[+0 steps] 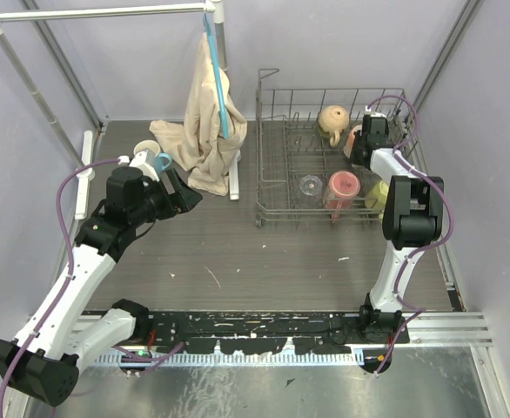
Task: Unload the cups from the dish rack
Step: Unload the cup from the dish rack.
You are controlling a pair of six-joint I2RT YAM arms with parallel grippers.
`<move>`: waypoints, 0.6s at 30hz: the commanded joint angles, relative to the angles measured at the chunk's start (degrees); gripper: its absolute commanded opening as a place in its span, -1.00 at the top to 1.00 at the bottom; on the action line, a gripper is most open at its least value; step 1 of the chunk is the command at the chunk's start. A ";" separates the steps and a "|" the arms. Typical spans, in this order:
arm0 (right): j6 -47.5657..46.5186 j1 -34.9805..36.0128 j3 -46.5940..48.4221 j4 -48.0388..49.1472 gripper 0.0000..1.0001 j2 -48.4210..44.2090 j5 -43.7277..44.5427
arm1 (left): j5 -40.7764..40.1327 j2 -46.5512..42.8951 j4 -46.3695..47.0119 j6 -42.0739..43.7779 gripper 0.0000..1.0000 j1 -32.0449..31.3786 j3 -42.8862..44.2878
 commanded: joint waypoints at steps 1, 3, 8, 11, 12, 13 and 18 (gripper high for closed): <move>1.52 0.18 -1.95 6.45 0.99 -4.17 2.79 | 0.90 0.11 1.72 0.11 -0.73 -0.17 0.10; 2.44 0.18 -3.08 7.45 0.99 -5.89 3.61 | 0.92 0.00 1.51 0.11 -0.73 -0.15 0.47; 2.89 0.28 -3.64 8.31 0.99 -9.96 5.05 | 0.92 -0.68 1.08 0.20 -0.73 -0.18 0.52; 2.77 0.31 -3.35 8.61 0.99 -12.07 5.18 | 0.84 -0.96 1.07 0.20 -0.73 -0.15 0.48; 2.82 0.27 -3.13 8.70 0.99 -12.61 5.18 | 0.82 -1.00 1.06 0.20 -0.73 -0.14 0.41; 2.85 0.33 -2.96 8.60 0.99 -13.09 5.19 | 0.82 -1.00 1.11 0.20 -0.73 -0.14 0.38; 2.83 0.48 -1.96 8.49 0.99 -15.59 7.35 | 0.92 -0.92 1.20 0.11 -0.73 -0.21 0.30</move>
